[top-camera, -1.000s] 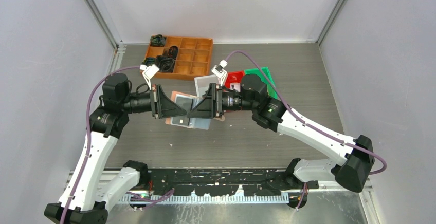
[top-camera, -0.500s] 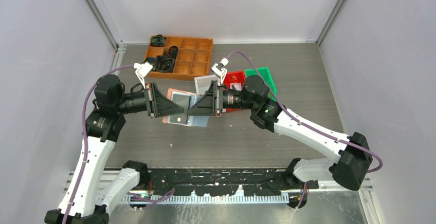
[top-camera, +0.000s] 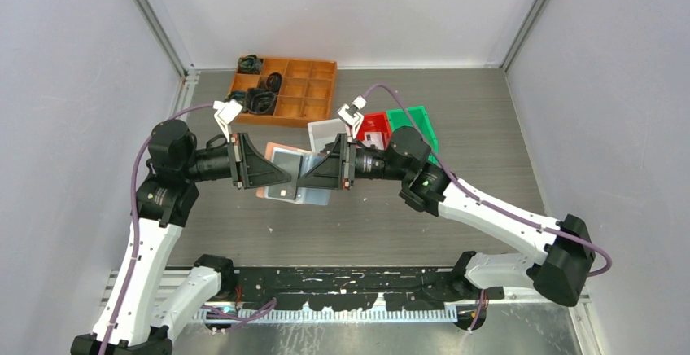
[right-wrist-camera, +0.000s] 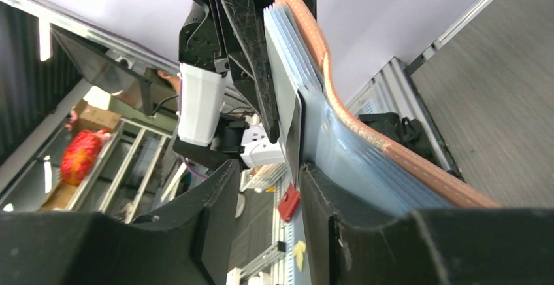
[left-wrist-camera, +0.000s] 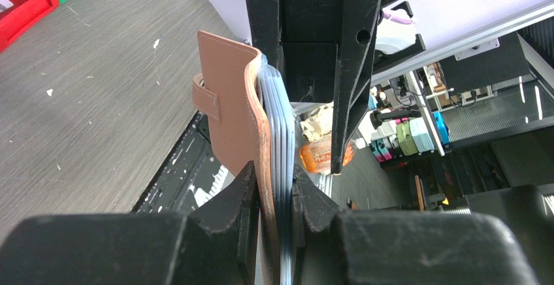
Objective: Take the credit cards out of the card holder
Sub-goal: Remove the credit card from the card holder.
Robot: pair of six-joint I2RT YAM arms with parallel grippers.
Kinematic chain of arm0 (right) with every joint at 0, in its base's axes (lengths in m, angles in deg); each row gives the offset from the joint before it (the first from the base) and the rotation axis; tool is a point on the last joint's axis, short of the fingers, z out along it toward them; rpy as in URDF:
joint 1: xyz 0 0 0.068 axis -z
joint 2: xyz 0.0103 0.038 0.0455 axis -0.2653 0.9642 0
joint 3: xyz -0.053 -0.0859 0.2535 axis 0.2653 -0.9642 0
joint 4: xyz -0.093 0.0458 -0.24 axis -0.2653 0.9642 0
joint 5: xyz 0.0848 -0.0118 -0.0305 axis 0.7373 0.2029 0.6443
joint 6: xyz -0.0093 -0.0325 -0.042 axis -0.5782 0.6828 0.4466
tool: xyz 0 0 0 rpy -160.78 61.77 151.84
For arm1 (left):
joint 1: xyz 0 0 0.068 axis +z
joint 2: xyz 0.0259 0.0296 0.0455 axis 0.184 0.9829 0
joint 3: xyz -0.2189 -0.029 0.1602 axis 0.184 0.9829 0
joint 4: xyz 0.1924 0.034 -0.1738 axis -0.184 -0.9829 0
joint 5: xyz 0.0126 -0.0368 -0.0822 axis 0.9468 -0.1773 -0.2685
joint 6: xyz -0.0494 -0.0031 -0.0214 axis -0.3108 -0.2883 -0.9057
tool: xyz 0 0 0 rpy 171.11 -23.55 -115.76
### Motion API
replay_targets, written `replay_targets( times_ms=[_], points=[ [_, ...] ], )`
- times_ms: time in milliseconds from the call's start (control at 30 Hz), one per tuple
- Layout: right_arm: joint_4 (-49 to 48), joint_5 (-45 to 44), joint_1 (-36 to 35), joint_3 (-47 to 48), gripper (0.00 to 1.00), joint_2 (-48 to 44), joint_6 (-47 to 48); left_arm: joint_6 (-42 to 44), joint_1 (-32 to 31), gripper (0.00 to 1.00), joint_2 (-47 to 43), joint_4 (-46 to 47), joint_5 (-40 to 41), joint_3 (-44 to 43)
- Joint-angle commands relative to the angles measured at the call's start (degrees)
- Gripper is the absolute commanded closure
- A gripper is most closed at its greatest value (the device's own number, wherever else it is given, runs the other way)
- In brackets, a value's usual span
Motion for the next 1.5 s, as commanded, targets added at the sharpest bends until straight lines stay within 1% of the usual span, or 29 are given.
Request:
replay_targets(
  times_ms=[0,100,233,333,500,700,900,967,1067,1100,1367,1467],
  points=[
    [8.1,-13.4,-0.9,2.3,0.54,-1.1,8.1,-1.3,-1.3,1.00,-2.1,4.4,-7.0,-1.2],
    [9.9,-15.4,-1.9,3.7,0.54,-0.4,9.4,-1.3,-1.3,1.00,-2.2,4.4,-6.9,-1.4],
    [14.8,-18.7,-3.1,6.8,0.54,1.2,11.4,-1.1,-1.3,1.00,-2.2,4.4,-6.7,-1.6],
    [17.7,-23.0,-3.1,7.4,0.54,0.4,12.4,0.0,-1.3,1.00,-2.5,3.6,-6.5,-2.0],
    [20.8,-27.3,-3.7,8.5,0.53,-0.8,14.1,0.9,-1.3,1.00,-3.0,3.2,-6.4,-2.1],
    [23.1,-29.5,-4.1,10.9,0.50,-0.6,14.9,1.2,-1.3,1.00,-3.2,2.7,-6.4,-2.1],
    [21.7,-26.8,-4.4,12.6,0.51,2.0,13.6,1.2,-1.3,0.98,-3.0,2.5,-6.3,-2.4],
    [19.1,-25.6,-4.7,12.1,0.52,2.7,12.5,1.2,-1.3,0.96,-3.0,2.5,-6.3,-2.5],
    [17.5,-25.5,-5.2,10.9,0.54,3.4,11.4,1.2,-1.3,0.87,-2.7,2.6,-6.3,-2.7],
    [17.5,-25.8,-5.3,10.6,0.55,3.6,11.1,1.2,-1.3,0.86,-2.6,2.5,-6.3,-2.7],
    [20.2,-29.0,-6.1,9.4,0.58,3.8,12.4,0.9,-1.3,0.81,-2.6,2.5,-7.3,-2.9],
    [20.6,-29.7,-6.5,9.4,0.61,4.0,12.9,0.7,-1.3,0.77,-2.8,2.6,-7.6,-2.9]
  ],
)
